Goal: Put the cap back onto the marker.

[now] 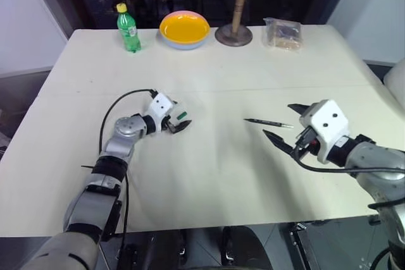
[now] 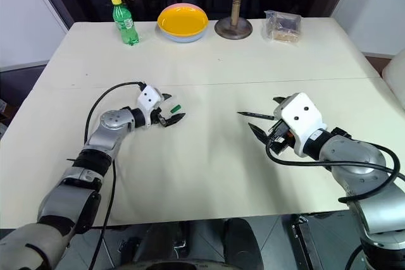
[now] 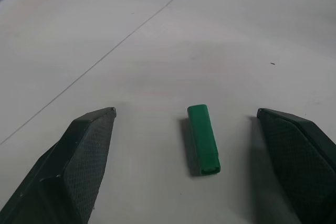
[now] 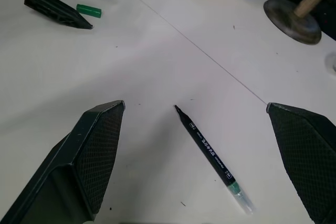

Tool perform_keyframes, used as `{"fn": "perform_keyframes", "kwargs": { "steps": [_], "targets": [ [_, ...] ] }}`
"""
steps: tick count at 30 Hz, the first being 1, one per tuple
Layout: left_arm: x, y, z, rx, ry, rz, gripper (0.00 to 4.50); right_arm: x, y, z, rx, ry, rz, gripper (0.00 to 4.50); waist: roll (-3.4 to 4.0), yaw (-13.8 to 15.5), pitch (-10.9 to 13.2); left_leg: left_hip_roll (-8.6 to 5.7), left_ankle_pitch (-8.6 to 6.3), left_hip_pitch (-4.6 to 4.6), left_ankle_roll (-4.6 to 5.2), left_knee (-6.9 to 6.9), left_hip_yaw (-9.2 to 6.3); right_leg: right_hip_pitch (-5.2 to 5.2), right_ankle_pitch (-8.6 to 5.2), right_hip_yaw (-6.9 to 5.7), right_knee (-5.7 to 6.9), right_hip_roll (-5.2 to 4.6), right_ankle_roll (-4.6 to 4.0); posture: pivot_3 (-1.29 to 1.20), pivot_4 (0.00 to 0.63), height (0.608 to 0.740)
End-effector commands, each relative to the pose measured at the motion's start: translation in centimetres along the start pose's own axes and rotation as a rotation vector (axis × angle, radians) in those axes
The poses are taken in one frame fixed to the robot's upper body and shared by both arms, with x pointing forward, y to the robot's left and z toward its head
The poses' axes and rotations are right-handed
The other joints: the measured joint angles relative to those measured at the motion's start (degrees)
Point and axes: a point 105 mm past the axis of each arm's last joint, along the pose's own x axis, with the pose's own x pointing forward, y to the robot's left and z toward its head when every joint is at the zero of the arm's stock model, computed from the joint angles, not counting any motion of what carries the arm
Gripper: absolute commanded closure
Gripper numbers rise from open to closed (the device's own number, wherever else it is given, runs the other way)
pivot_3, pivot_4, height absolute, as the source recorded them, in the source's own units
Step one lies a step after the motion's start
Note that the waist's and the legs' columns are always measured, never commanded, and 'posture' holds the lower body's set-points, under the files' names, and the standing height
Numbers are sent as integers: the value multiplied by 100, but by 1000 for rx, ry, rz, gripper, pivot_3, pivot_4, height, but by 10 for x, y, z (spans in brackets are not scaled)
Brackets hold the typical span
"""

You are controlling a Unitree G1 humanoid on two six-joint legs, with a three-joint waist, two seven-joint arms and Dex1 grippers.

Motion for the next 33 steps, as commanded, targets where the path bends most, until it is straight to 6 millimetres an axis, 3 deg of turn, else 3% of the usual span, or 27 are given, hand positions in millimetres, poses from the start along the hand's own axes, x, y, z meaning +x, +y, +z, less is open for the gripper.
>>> {"fn": "perform_keyframes", "kwargs": {
  "steps": [1, 9, 12, 19, 20, 28, 33],
  "targets": [
    [-10, 4, -14, -39, 50, 35, 0, -2, -3, 9, -29, -41, -21, 15, 0, -14, 0, 0, 0, 0, 0, 0, 0, 0, 0, 0, 0, 0, 0, 0, 150, 740],
    [-15, 6, -20, -64, 77, 48, 0, -1, -2, 9, -26, -46, -22, 15, 0, -41, -1, 2, 0, 1, 0, -1, 0, -1, 0, 0, 1, 3, 0, 0, 150, 740],
    [-16, 6, -22, -70, 85, 46, 801, 0, -2, 9, -27, -45, -19, 0, -1, -46, -2, 3, 0, 2, 0, -1, 0, -1, 0, 0, 1, 4, 0, 0, 150, 740],
    [-18, 7, -29, -101, 110, 40, 4259, -2, -2, 8, -32, -38, -26, 0, -1, -46, -6, 4, 1, 7, -2, 0, -1, 2, 0, 1, 4, 5, -1, 0, 150, 740],
    [-18, 7, -31, -103, 115, 35, 4440, -3, -2, 8, -33, -36, -29, 0, -1, -46, -7, 4, 1, 7, -2, 0, -2, 2, 0, 1, 5, 5, -1, 0, 150, 740],
    [-15, 8, -25, -92, 102, -3, 4440, -6, -2, 7, -30, -29, -42, 0, -3, -41, -12, 4, 1, 8, -2, 0, -2, 4, 0, 1, 5, 5, -1, 0, 150, 740],
    [-27, 9, 10, -47, -6, -89, 4440, -2, -9, 4, -42, -17, -11, 0, -5, -80, -10, 4, 1, 4, -2, -1, -2, -2, 0, 2, 4, 5, -1, 0, 150, 740]
  ]
}}
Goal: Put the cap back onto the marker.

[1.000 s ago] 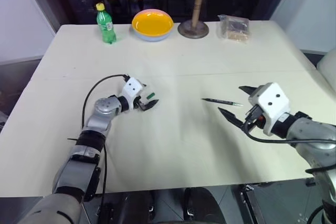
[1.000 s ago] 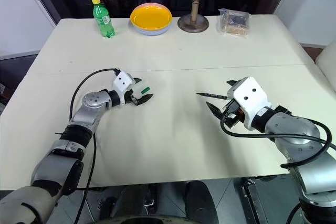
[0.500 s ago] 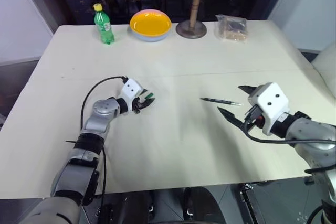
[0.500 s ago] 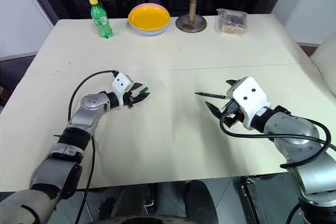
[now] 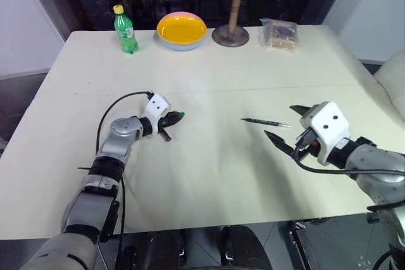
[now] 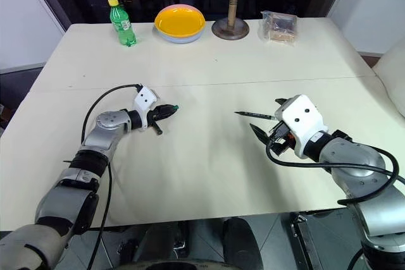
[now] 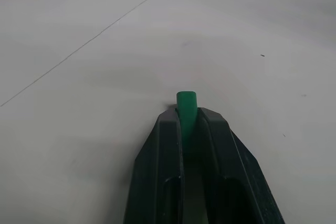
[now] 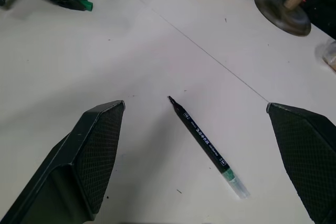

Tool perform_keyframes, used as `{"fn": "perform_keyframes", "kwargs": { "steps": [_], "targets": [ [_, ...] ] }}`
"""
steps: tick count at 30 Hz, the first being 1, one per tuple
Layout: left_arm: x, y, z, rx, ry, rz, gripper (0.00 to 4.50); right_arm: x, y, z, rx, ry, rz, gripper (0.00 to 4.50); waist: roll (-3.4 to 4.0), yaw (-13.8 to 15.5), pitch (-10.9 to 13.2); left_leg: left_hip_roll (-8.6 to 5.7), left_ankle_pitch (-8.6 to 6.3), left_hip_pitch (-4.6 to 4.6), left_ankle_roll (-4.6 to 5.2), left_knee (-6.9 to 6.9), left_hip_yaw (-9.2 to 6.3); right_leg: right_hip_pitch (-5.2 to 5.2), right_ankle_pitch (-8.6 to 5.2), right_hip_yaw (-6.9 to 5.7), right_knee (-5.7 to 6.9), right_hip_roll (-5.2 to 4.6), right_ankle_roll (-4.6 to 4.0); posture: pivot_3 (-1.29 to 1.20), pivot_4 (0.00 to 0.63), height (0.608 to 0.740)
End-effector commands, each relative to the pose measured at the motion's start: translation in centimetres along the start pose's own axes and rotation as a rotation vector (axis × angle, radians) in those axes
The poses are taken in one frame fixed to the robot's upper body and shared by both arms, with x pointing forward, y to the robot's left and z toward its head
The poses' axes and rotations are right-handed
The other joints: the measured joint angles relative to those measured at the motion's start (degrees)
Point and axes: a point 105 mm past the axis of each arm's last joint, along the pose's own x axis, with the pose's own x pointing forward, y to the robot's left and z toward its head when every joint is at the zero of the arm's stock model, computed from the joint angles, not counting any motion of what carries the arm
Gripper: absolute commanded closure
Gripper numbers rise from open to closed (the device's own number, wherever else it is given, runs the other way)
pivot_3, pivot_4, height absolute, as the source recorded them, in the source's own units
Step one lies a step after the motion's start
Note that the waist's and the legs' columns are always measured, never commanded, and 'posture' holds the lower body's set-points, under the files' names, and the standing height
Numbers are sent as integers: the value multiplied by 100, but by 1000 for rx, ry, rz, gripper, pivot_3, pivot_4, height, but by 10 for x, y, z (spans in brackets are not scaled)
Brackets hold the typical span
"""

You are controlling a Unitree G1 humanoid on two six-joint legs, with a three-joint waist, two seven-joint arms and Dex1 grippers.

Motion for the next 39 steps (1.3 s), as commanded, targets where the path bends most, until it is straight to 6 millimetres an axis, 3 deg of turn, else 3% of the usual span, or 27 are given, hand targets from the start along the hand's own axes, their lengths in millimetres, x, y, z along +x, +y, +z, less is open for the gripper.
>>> {"fn": "perform_keyframes", "kwargs": {
  "steps": [1, 6, 12, 16, 22, 29, 39],
  "targets": [
    [-21, 4, 22, 46, -58, -35, 4440, 1, -13, 6, -50, -23, 14, 0, 0, -51, 1, 0, 0, -3, 0, -1, 1, -4, 0, 1, 0, 0, 0, 0, 150, 740],
    [-46, -6, 53, 84, -126, -68, 4440, 13, -32, -6, -58, 0, 94, 0, -6, -63, 5, -6, 0, -5, 0, 0, -1, 1, 0, 0, -2, -9, 0, 0, 150, 740],
    [-72, -19, 92, 103, -185, -51, 4440, 41, -57, -27, 12, 14, 209, 0, -5, -79, 6, -5, 0, -2, 1, 2, 0, 4, 0, 2, -2, -6, 0, 0, 150, 740],
    [-83, -25, 98, 81, -200, 7, 4440, 55, -61, -45, 12, 57, 338, 0, -3, -85, 7, -3, 0, -1, 1, -2, 3, 3, 0, 2, -3, -2, 1, 0, 150, 740],
    [-94, -35, 97, 76, -200, 70, 4440, 81, -68, -55, -35, 91, 424, 0, 0, -93, 10, -3, 2, -1, -1, -1, 8, 1, 0, 4, -3, -3, 1, 0, 150, 740],
    [-109, -38, 95, 75, -189, 136, 4440, 107, -61, -59, -54, 101, 487, 0, 1, -92, 10, -2, 18, -1, -29, -3, 8, 0, 0, 4, -2, -4, 1, 0, 150, 740],
    [-124, -40, 108, 96, -189, 147, 4440, 118, -52, -81, -10, 153, 484, 0, 3, -110, 10, -3, 27, 1, -45, -5, 8, 2, 0, 4, -2, -7, 0, 0, 150, 740]
  ]
}}
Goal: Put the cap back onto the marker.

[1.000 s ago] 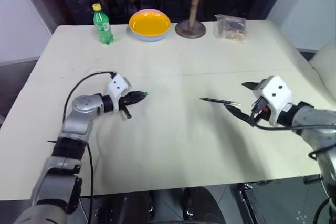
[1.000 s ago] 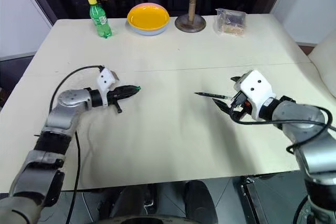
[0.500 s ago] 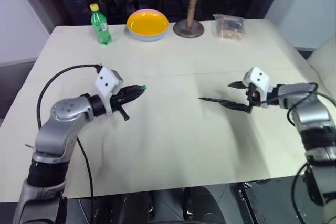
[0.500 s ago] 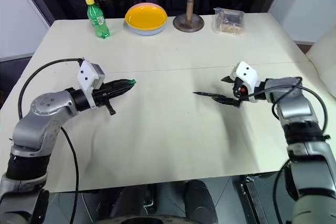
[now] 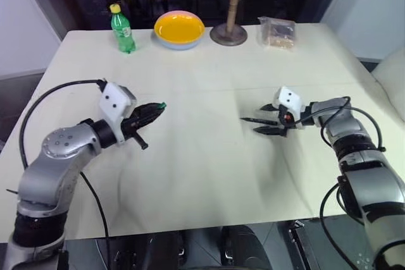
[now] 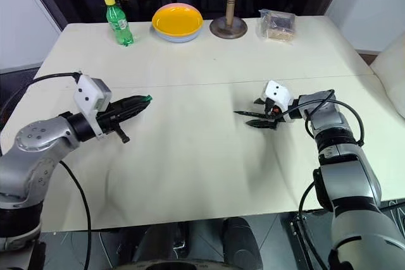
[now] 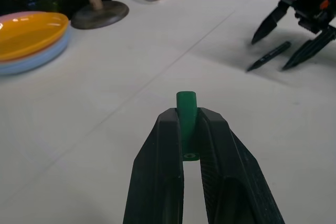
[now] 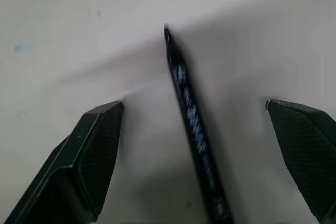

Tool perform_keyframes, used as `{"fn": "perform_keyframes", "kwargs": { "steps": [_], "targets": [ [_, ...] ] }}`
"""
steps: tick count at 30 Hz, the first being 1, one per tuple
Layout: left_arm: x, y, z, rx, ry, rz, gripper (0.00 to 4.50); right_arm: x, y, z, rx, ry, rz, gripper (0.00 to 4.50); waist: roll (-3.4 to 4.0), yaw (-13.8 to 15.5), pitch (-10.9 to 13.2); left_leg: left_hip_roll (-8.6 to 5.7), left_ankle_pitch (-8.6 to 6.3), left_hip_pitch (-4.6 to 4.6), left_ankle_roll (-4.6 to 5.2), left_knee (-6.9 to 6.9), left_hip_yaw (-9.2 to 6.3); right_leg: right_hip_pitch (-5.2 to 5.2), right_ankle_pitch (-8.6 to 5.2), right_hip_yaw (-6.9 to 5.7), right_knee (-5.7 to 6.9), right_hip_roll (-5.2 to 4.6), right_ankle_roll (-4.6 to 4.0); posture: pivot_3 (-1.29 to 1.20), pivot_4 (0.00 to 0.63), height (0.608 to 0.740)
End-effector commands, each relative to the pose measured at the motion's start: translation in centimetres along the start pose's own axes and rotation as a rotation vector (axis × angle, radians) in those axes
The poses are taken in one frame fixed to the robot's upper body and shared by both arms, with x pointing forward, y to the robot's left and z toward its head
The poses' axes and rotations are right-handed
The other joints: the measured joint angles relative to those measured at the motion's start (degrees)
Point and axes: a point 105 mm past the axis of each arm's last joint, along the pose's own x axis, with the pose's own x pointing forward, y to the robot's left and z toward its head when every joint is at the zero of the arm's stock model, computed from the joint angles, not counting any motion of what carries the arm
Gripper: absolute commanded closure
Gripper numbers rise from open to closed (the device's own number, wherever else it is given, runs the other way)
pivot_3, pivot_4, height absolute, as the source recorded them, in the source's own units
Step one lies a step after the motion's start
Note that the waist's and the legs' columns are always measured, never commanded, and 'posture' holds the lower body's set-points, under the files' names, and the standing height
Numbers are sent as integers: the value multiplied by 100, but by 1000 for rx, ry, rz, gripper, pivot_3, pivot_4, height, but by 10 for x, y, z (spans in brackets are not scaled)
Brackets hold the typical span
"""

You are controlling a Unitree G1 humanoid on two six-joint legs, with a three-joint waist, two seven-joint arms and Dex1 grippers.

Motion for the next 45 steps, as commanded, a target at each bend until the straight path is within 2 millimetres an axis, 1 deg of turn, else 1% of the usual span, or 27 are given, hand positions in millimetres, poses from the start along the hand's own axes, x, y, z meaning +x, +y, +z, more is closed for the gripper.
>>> {"fn": "perform_keyframes", "kwargs": {
  "steps": [1, 6, 10, 12, 13, 17, 18, 20, 26, 30, 34, 36, 39, 42, 45],
  "targets": [
    [-6, 0, 17, 42, -40, 11, 4440, -2, -8, 5, -3, -14, -41, 0, 0, -6, 0, 0, 1, 1, -1, 0, 0, 1, 0, 0, 0, 0, 0, 0, 150, 740],
    [-6, 0, 20, 46, -43, 8, 4440, -1, -6, 2, 2, -8, -33, 0, 0, -4, 0, 0, 1, 3, -3, 0, -1, 5, 0, 0, 0, 0, -1, 0, 150, 740],
    [-4, 1, 22, 50, -48, 9, 4440, 2, 1, -5, 16, 14, 7, 0, 0, -4, 0, 0, 2, 4, -4, 0, -2, 5, 0, 0, 1, 0, -1, 0, 150, 740],
    [-3, 2, 24, 51, -53, 9, 4500, 2, 2, -6, 15, 18, 12, 524, 0, -4, 0, 0, 2, 4, -4, 0, -2, 5, 0, 0, 1, 0, -1, 0, 150, 740],
    [-2, 1, 24, 51, -56, 9, 4500, 1, 2, -6, 17, 18, 14, 857, 0, -4, 0, 0, 2, 4, -4, 0, -1, 6, 0, 0, 1, 0, -1, 0, 150, 740],
    [-1, 2, 25, 51, -62, 8, 4500, 0, 2, -4, 23, 15, 22, 2924, 0, 8, 0, 0, 3, 5, -5, 1, -2, 7, 1, 0, 1, 0, -1, 0, 150, 740],
    [0, 2, 26, 51, -65, 8, 4500, 0, 1, -4, 25, 14, 23, 3365, 0, 8, 0, -1, 3, 5, -5, 2, -2, 8, 1, 0, 1, -1, -1, 0, 150, 740],
    [1, 1, 27, 52, -71, 6, 4500, -1, 1, -3, 24, 15, 26, 4476, 0, 6, 0, -1, 3, 6, -5, 2, -2, 9, 1, 0, 1, -1, -1, 0, 150, 740],
    [4, 0, 30, 54, -83, -2, 4500, -1, 3, 0, 17, 11, 43, 4476, 0, 4, 0, -1, 3, 6, -6, 1, -3, 9, 1, 0, 1, -1, -1, 0, 150, 740],
    [8, -2, 26, 56, -80, -33, 4500, -3, 2, 7, -25, -2, 40, 4476, 0, 3, 0, 0, 3, 6, -6, 0, -3, 8, 1, 0, 1, -1, -1, 0, 150, 740],
    [15, -10, 18, 86, -78, -127, 4500, -6, 4, 29, -140, -42, 45, 4476, 3, 8, 2, -1, 3, 5, -6, 0, -1, 6, 1, -1, 1, -1, -1, 0, 150, 740],
    [22, -12, 14, 124, -80, -180, 4500, -9, 7, 43, -230, -57, 44, 4476, 7, 21, 4, -1, 3, 4, -6, 0, 0, 3, 1, 0, 2, -1, -1, 0, 150, 740],
    [32, -17, 6, 209, -83, -276, 4500, -14, 16, 63, -368, -61, 28, 4476, 10, 25, 6, -1, 3, 2, -6, -1, 1, 0, 1, -2, 2, 0, -1, 0, 150, 740],
    [41, -21, 0, 272, -100, -372, 4500, -16, 23, 80, -458, -70, -17, 4476, 10, 25, 6, 0, 2, 1, -5, -2, 5, -4, 1, -2, 2, 0, -1, 0, 150, 740],
    [48, -19, -8, 328, -101, -442, 4500, -18, 33, 92, -522, -72, -48, 4476, 10, 30, 6, 1, 2, 0, -5, -2, 8, -6, 1, -2, 2, 0, -1, 0, 150, 740]
  ]
}}
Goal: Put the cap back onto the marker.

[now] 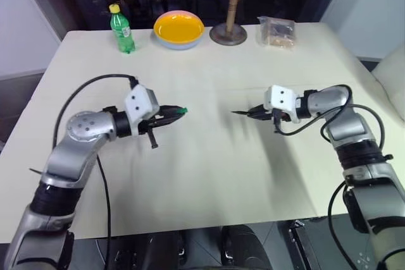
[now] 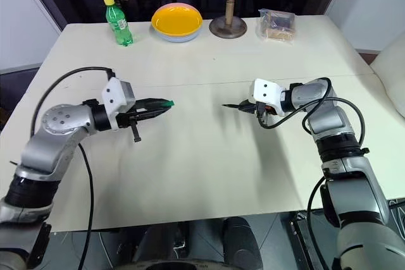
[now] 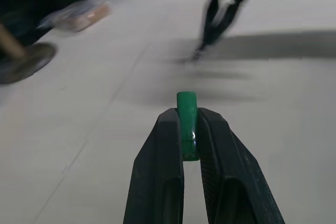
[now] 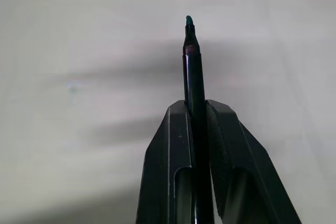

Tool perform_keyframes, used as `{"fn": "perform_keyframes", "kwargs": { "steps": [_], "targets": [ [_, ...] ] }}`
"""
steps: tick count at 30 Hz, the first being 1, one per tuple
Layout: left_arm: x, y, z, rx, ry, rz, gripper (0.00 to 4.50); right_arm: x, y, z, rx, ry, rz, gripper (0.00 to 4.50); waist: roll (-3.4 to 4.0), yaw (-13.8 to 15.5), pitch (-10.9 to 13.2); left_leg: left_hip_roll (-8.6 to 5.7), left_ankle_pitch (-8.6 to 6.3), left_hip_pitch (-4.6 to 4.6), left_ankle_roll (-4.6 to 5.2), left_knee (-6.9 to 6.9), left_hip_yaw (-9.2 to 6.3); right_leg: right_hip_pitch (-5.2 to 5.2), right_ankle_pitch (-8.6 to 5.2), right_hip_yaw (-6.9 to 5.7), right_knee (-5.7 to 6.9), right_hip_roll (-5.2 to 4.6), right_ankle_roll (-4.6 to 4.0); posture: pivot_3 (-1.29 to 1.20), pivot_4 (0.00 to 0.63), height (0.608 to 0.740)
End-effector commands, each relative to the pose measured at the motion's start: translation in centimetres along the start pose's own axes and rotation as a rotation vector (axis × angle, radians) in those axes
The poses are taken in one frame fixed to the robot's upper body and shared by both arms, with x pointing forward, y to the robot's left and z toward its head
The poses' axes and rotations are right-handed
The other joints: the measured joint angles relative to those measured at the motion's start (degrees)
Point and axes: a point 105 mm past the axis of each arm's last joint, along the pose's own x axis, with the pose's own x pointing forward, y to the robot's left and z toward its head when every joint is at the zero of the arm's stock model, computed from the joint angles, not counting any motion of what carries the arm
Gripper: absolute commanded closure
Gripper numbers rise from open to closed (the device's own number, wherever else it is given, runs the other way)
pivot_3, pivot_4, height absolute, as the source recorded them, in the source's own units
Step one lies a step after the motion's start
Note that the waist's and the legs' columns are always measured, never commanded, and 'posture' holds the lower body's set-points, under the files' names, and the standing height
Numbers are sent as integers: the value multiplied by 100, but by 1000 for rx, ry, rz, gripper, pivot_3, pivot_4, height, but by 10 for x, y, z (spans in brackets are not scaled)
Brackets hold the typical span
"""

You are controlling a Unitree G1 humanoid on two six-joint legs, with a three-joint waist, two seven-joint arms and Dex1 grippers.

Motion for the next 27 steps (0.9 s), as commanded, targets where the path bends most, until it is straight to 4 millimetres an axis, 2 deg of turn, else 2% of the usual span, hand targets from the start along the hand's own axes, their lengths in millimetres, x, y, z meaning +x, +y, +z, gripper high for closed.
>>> {"fn": "perform_keyframes", "kwargs": {
  "steps": [1, 8, 15, 27],
  "targets": [
    [3, 5, -1, 108, -16, -77, 4500, -5, -2, 23, -100, 4, -55, 4476, 0, 1, 0, 0, 0, 0, 0, 0, 1, 0, 0, 0, 0, 0, 0, 0, 150, 740],
    [13, 20, -8, 186, -42, -121, 4500, 1, 8, 38, -128, 29, -78, 4476, 0, 6, 0, -1, -20, -4, 36, 4, 5, -3, 0, -1, 1, 1, 1, 0, 150, 740],
    [19, 22, -15, 235, -36, -170, 4500, 6, 14, 54, -135, 16, -94, 4476, 0, 1, 0, 0, -21, -5, 38, 5, 8, -6, 0, -1, 1, 3, 2, 0, 150, 740],
    [25, 31, -15, 282, -28, -119, 4500, 13, 19, 72, -154, -23, -72, 4476, 0, 2, 0, 0, -25, -7, 45, 6, 7, -6, 0, -1, 1, 2, 2, 0, 150, 740]
  ]
}}
